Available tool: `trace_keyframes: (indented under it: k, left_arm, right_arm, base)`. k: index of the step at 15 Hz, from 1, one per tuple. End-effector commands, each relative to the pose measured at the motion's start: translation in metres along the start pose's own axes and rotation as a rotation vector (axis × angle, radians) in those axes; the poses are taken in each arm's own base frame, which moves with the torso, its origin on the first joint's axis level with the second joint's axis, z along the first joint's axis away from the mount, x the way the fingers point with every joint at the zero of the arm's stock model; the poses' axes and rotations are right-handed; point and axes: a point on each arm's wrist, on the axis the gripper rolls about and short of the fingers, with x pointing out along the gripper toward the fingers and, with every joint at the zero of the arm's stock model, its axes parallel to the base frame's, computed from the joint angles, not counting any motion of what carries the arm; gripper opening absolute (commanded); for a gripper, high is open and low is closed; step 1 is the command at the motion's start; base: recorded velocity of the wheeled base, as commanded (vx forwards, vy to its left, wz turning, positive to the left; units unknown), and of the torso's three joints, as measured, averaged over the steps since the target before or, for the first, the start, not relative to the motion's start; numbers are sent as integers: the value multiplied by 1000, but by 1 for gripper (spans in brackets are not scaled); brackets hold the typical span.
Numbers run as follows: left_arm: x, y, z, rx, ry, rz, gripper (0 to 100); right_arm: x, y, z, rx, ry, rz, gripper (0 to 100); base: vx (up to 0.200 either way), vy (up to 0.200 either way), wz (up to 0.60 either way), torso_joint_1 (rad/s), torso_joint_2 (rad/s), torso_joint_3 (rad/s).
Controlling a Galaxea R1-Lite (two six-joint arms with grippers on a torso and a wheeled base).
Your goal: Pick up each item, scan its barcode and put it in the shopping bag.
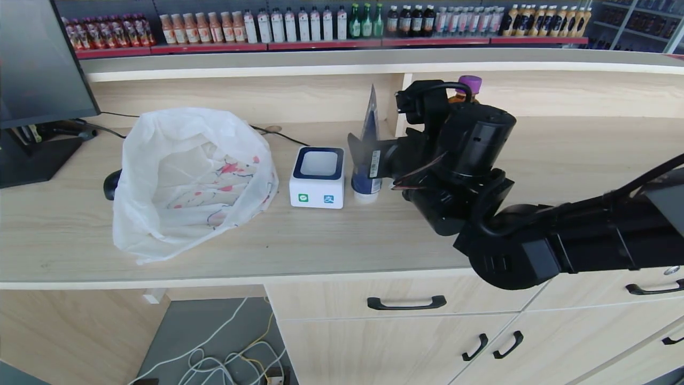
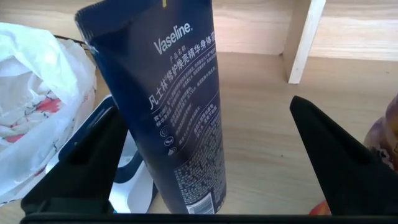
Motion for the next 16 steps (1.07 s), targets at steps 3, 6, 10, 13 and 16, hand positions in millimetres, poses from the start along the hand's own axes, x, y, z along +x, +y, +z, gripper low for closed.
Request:
trace_keyframes:
  k: [3, 6, 10, 13, 16]
  left_arm:
    - [0, 0, 0, 0, 0, 0, 100]
    - [0, 0, 0, 0, 0, 1, 100]
    - [0, 0, 0, 0, 0, 0, 100]
    - [0, 0, 0, 0, 0, 0, 100]
    - [0, 0, 0, 0, 0, 0, 100]
  right_arm:
    - [17, -2, -6, -3, -15, -22, 100]
    - [20, -5, -9, -7, -11, -33, 100]
    - [23, -9, -14, -10, -4, -43, 100]
    - [28, -7, -16, -10, -8, -47, 100]
    - [30, -3, -19, -19, -9, -41, 100]
  base:
    - [0, 0, 0, 0, 0, 0]
    - [0, 0, 0, 0, 0, 0]
    - [0, 0, 0, 0, 0, 0]
    - [0, 0, 0, 0, 0, 0]
    - [0, 0, 0, 0, 0, 0]
